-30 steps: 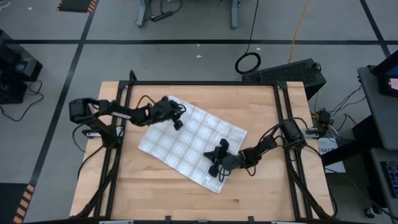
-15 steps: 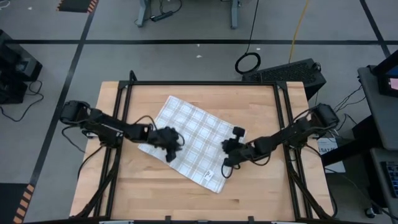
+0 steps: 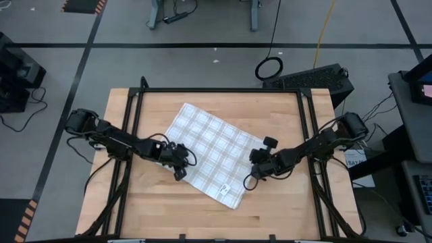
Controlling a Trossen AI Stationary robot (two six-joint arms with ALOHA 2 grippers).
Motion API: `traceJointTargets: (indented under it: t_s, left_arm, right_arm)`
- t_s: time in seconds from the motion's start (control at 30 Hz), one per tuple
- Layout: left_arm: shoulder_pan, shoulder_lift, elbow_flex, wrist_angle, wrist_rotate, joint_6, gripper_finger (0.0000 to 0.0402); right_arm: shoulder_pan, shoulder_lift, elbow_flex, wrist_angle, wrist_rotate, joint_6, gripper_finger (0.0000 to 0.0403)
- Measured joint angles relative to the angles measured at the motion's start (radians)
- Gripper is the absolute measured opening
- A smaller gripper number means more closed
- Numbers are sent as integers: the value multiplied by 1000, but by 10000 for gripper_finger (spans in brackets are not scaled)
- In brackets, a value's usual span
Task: Roll towel
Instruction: Roll the white kitchen towel
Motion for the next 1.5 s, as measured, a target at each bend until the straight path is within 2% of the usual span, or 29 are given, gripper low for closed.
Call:
traceJointTargets:
  t_s: [0.1,0.27,0.53,0.67,0.9,1.0,1.17,1.33,1.5]
  left_arm:
    - [22,5,-7,6,-14,39,102]
    - [66,7,-8,2,-97,108,102]
    - [166,10,-12,45,-183,297,102]
    - [223,11,-14,113,-212,426,102]
    - [339,11,-14,130,-358,572,102]
    - [367,11,-14,149,-337,588,102]
    - [338,10,-12,181,-195,510,102]
    - [251,10,-12,180,-54,421,102]
    - [137,9,-12,181,-45,351,102]
  right_arm:
    - [0,1,-21,7,-35,64,2]
    - [17,1,-26,35,-78,140,2]
    - [72,0,-25,198,-261,267,2]
    - [102,4,-30,291,-283,269,2]
    - [136,5,-29,303,-274,298,2]
    - [137,5,-30,311,-253,293,2]
    - [136,5,-1,309,-214,208,2]
    - [135,0,28,294,-212,77,2]
    - [134,0,35,242,-208,-25,2]
